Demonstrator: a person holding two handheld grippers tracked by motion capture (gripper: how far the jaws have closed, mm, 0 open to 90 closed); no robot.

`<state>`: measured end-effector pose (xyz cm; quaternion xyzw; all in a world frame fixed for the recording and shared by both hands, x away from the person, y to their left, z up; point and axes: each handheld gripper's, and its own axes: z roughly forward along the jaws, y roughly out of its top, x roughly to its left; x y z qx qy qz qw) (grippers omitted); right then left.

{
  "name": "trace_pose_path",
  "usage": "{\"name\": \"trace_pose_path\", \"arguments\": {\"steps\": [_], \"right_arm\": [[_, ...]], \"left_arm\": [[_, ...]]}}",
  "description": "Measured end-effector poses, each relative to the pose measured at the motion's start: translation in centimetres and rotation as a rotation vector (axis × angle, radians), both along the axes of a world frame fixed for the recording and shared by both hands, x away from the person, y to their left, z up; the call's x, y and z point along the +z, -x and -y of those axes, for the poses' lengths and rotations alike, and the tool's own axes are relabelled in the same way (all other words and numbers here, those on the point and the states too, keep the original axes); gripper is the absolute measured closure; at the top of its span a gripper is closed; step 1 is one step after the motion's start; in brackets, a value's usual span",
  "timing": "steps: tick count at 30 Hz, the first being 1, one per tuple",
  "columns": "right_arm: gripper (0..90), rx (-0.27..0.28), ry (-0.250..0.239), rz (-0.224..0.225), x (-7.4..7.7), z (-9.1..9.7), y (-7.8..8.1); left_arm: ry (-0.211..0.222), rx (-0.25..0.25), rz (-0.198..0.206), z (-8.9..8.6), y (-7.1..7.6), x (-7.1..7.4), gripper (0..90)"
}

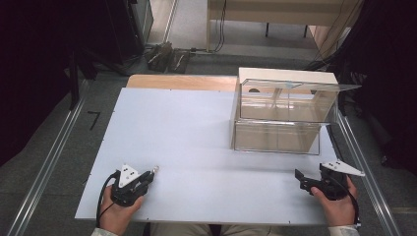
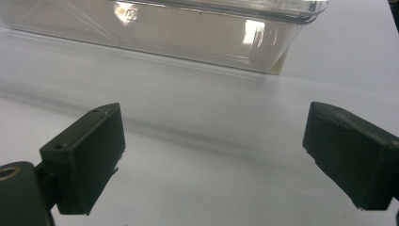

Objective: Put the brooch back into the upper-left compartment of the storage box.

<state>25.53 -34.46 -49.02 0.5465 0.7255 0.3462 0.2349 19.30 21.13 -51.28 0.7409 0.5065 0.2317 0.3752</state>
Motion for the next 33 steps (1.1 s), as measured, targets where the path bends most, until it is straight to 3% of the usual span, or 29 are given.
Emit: {"name": "trace_pose_path", "arguments": {"steps": [9, 15, 19, 33], "right_arm": [[4.7, 0.000, 0.000, -0.003, 0.0, 0.0, 0.0], [4.7, 0.001, 0.004, -0.001, -0.1, 0.0, 0.0], [4.7, 0.001, 0.003, -0.001, -0.1, 0.0, -0.1], [4.7, -0.003, 0.005, -0.005, -0.1, 0.0, -0.1]], "left_arm": [[0.024, -0.007, 0.030, 0.0, 0.2, 0.6, 80.2], [0.095, -0.013, 0.043, 0.2, 0.3, 1.3, 80.2], [0.108, -0.018, 0.028, 0.7, 0.3, 1.6, 80.2], [0.169, -0.038, 0.059, 1.7, 0.0, 2.8, 80.2]]}}
